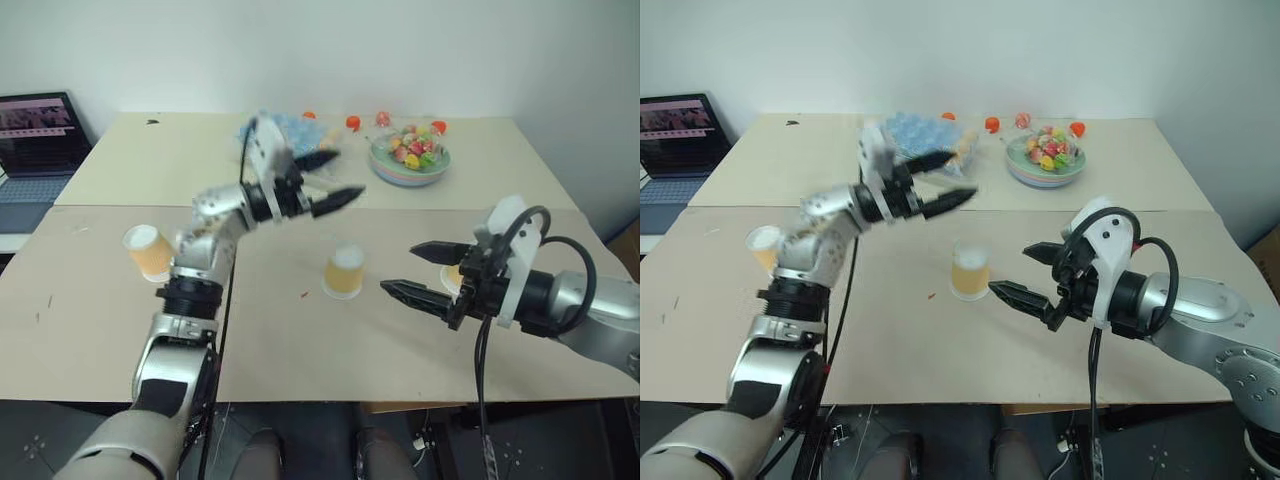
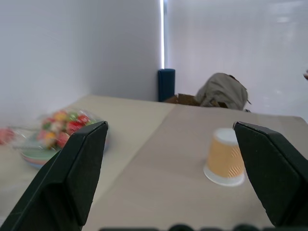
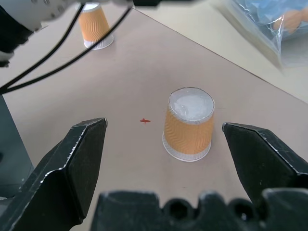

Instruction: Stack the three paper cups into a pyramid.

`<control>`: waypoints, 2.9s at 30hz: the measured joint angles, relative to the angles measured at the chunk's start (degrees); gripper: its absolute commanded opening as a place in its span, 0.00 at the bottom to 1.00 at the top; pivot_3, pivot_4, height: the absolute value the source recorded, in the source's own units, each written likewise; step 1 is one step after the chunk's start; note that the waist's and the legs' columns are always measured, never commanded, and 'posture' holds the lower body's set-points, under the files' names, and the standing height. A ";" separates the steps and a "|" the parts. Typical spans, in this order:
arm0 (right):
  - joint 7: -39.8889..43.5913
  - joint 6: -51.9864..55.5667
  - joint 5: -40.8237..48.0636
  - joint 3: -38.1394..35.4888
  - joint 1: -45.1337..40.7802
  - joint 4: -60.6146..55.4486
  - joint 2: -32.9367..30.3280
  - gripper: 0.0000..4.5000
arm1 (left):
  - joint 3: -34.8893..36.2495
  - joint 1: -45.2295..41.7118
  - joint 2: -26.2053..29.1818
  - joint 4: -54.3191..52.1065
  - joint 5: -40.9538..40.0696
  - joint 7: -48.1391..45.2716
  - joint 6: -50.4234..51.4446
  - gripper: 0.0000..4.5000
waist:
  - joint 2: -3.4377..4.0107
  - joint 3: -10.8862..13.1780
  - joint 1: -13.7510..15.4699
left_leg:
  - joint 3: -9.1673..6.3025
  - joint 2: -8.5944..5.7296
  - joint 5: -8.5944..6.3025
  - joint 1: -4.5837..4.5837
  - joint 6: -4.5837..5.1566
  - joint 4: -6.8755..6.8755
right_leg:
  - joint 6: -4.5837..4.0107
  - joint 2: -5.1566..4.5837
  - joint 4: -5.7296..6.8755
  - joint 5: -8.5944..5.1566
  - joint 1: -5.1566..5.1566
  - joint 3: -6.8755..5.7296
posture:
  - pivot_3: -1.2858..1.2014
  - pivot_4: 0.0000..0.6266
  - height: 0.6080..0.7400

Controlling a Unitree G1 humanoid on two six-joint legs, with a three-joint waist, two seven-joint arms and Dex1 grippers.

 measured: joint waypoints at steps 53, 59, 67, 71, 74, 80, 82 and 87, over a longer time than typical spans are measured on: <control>22.98 -2.68 -23.51 14.38 -12.78 12.37 6.08 1.00 | 21.06 36.50 3.97 -17.79 8.57 44.73 0.81 0.99 | -0.02 0.01 0.23 | 0.01 -0.02 0.00 0.02 -0.01 -0.01 | -0.01 -0.09 0.05 0.04 -0.04 -0.03 | 0.52 0.24 1.00; 22.28 -1.74 -23.48 13.88 -12.48 11.74 6.08 1.00 | 21.14 35.23 4.03 -17.75 8.14 45.69 0.90 0.99 | -0.02 0.01 0.24 | 0.01 -0.02 0.00 0.03 -0.01 -0.01 | -0.02 -0.09 0.06 0.04 -0.04 -0.03 | 0.52 0.24 1.00; 21.77 -1.52 -23.50 13.87 -12.38 11.69 6.08 1.00 | 21.11 34.33 4.59 -16.89 8.15 46.62 1.06 0.99 | -0.02 0.01 0.20 | 0.01 -0.03 0.00 0.02 -0.01 -0.01 | -0.02 -0.09 0.06 0.04 -0.04 -0.03 | 0.52 0.24 1.00; 21.52 -1.44 -23.47 13.85 -12.34 11.32 6.08 1.00 | 21.13 33.71 4.60 -16.85 7.82 47.68 2.18 0.99 | -0.02 0.01 0.23 | 0.01 -0.02 0.00 0.02 -0.01 -0.01 | -0.02 -0.09 0.06 0.04 -0.04 -0.04 | 0.52 0.24 1.00; 21.26 -1.39 -23.46 13.81 -12.33 11.29 6.08 1.00 | 21.12 33.53 4.61 -16.56 7.42 48.16 2.34 0.99 | -0.02 0.01 0.23 | 0.01 -0.03 0.00 0.02 -0.01 -0.01 | -0.01 -0.09 0.05 0.04 -0.04 -0.04 | 0.52 0.24 1.00; 21.12 -0.84 -23.44 13.43 -11.79 11.07 6.08 1.00 | 20.90 32.98 4.77 -15.13 7.42 48.87 3.59 0.99 | -0.02 0.01 0.22 | 0.01 -0.03 0.00 0.02 -0.01 -0.01 | -0.01 -0.09 0.05 0.04 -0.04 -0.04 | 0.52 0.24 1.00; 21.07 -0.79 -23.43 13.21 -11.60 10.87 6.08 1.00 | 20.71 32.40 4.77 -14.64 7.47 49.44 4.40 0.99 | -0.02 0.01 0.22 | 0.01 -0.03 0.00 0.02 -0.01 -0.01 | -0.01 -0.09 0.06 0.04 -0.04 -0.04 | 0.52 0.24 1.00; 20.92 -0.64 -23.41 12.31 -11.57 10.66 6.08 1.00 | 19.94 32.08 4.87 -12.51 7.81 49.89 6.03 0.99 | -0.02 0.01 0.20 | 0.01 -0.03 0.00 0.02 -0.01 -0.01 | -0.01 -0.08 0.05 0.04 -0.04 -0.04 | 0.52 0.24 1.00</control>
